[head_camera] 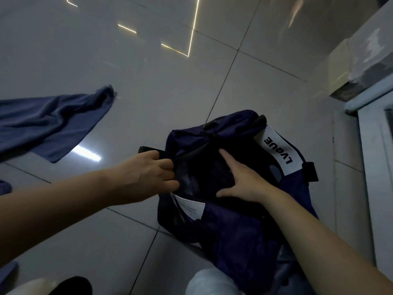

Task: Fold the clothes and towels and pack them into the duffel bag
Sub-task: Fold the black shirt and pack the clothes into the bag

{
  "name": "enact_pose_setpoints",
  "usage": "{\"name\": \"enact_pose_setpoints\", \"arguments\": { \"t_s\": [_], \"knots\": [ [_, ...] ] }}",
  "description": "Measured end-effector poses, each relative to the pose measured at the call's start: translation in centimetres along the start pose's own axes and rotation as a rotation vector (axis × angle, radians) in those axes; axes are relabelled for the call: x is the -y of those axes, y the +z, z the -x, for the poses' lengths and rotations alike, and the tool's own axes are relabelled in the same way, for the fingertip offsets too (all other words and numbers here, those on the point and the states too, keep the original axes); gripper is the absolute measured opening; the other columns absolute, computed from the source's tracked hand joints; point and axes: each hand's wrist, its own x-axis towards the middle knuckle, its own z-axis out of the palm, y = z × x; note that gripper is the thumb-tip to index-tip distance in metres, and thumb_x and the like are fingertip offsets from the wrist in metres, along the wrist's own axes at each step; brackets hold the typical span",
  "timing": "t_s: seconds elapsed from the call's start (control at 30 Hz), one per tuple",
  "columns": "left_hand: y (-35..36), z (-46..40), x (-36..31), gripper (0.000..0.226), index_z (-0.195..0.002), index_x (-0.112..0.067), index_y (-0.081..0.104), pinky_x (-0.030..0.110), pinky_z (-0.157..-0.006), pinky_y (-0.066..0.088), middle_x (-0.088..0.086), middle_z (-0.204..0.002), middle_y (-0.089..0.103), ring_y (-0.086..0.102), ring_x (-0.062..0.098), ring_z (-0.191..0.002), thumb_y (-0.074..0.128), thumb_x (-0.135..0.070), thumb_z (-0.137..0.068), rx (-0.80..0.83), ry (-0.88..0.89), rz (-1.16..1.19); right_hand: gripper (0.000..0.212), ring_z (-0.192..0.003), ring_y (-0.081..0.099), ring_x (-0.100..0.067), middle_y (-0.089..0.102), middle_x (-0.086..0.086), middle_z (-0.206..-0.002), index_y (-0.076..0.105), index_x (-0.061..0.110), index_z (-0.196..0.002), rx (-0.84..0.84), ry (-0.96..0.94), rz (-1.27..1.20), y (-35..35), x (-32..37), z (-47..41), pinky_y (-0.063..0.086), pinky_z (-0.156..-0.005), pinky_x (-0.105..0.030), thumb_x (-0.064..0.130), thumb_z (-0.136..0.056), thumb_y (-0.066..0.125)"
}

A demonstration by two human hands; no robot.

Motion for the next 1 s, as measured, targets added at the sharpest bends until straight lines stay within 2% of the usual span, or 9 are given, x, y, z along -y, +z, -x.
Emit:
{"name": "enact_pose_setpoints", "arguments": {
  "t_s": [0.1, 0.2, 0.33, 0.43, 0.5, 0.57, 0.7, 0.83, 1.0],
  "knots": [
    [0.4, 0.2, -0.2, 0.017, -0.091, -0.022, 0.059, 0.029, -0.057, 0.044, -0.007, -0.082, 0.064, 0.061, 0.02, -0.084, 0.049, -0.013, -0.08, 0.025, -0.013, 0.042, 0.119, -0.144, 0.016, -0.021, 0.014, 0.006, -0.159, -0.004, 0.035, -0.152, 0.046, -0.013, 0.162, 0.1, 0.1, 0.0, 0.018, -0.116, -0.033, 0.03, -0.072, 0.083],
    [1.0, 0.4, -0.2, 0.027, -0.094, -0.021, 0.059, 0.033, -0.059, 0.051, -0.005, -0.087, 0.066, 0.063, 0.023, -0.092, 0.035, -0.014, -0.083, 0.011, -0.032, 0.093, 0.088, -0.139, 0.03, -0.018, 0.029, 0.003, -0.154, 0.013, 0.03, -0.153, -0.049, -0.056, 0.134, 0.2, -0.1, -0.2, 0.025, -0.111, -0.023, 0.012, -0.087, 0.067],
    [-0.7, -0.6, 0.6, 0.024, -0.094, -0.018, 0.062, 0.034, -0.061, 0.053, -0.001, -0.086, 0.064, 0.062, 0.025, -0.086, 0.04, -0.011, -0.084, -0.101, 0.001, 0.112, 0.047, -0.106, 0.056, -0.011, 0.059, 0.007, -0.118, 0.052, 0.027, -0.127, -0.526, -0.064, -0.156, -0.8, -0.3, 1.1, 0.042, -0.086, -0.017, 0.0, -0.089, 0.051],
    [-2.2, -2.2, 1.2, 0.028, -0.095, -0.018, 0.064, 0.032, -0.064, 0.053, -0.001, -0.09, 0.064, 0.061, 0.024, -0.086, 0.039, -0.012, -0.085, -0.17, 0.037, 0.101, 0.028, -0.081, 0.055, -0.006, 0.053, 0.009, -0.097, 0.042, 0.024, -0.108, -0.884, 0.006, -0.354, -1.9, -0.6, 2.8, 0.042, -0.062, -0.013, 0.003, -0.092, 0.05],
    [-2.1, -3.1, 1.3, 0.027, -0.094, -0.019, 0.061, 0.032, -0.062, 0.053, -0.001, -0.088, 0.063, 0.06, 0.024, -0.084, 0.038, -0.013, -0.082, -0.168, 0.05, 0.103, 0.019, -0.073, 0.047, -0.013, 0.049, 0.003, -0.093, 0.041, 0.017, -0.103, -0.976, 0.054, -0.137, -2.2, -1.4, 3.3, 0.033, -0.054, -0.022, 0.003, -0.093, 0.049],
    [-1.5, -3.6, 1.3, 0.022, -0.094, -0.02, 0.057, 0.033, -0.06, 0.053, -0.002, -0.084, 0.061, 0.058, 0.024, -0.081, 0.044, -0.011, -0.079, -0.145, 0.051, 0.092, 0.011, -0.071, 0.043, -0.022, 0.049, -0.006, -0.093, 0.046, 0.006, -0.1, -0.997, 0.069, 0.192, -2.4, -2.4, 3.1, 0.023, -0.052, -0.033, 0.0, -0.092, 0.05],
    [-0.7, -3.5, 1.3, 0.032, -0.095, -0.021, 0.057, 0.034, -0.059, 0.053, -0.002, -0.082, 0.06, 0.057, 0.023, -0.08, 0.068, -0.006, -0.069, -0.108, 0.029, 0.099, 0.028, -0.046, 0.042, -0.028, 0.051, -0.019, -0.075, 0.053, 0.001, -0.083, -0.917, 0.132, 0.659, -3.5, -3.5, 1.8, 0.008, -0.045, -0.017, -0.013, -0.066, 0.07],
    [-0.6, -3.2, 1.2, 0.029, -0.097, -0.022, 0.056, 0.035, -0.064, 0.054, -0.003, -0.086, 0.061, 0.059, 0.022, -0.085, 0.063, -0.008, -0.073, -0.065, 0.044, 0.082, 0.028, -0.04, 0.019, -0.015, 0.05, -0.022, -0.072, 0.055, -0.002, -0.084, -0.882, 0.175, 0.64, -4.8, -2.7, 1.0, 0.007, -0.047, -0.015, -0.016, -0.064, 0.069],
    [-0.6, -2.4, 1.3, 0.023, -0.095, -0.027, 0.054, 0.034, -0.068, 0.054, -0.008, -0.089, 0.063, 0.06, 0.018, -0.088, 0.066, -0.019, -0.078, 0.003, 0.041, 0.141, 0.017, -0.054, 0.054, -0.032, 0.054, -0.013, -0.083, 0.058, 0.006, -0.088, -0.635, -0.23, 0.589, -0.9, 0.1, 2.7, 0.032, -0.039, -0.028, -0.001, -0.074, 0.065]
  ]
}}
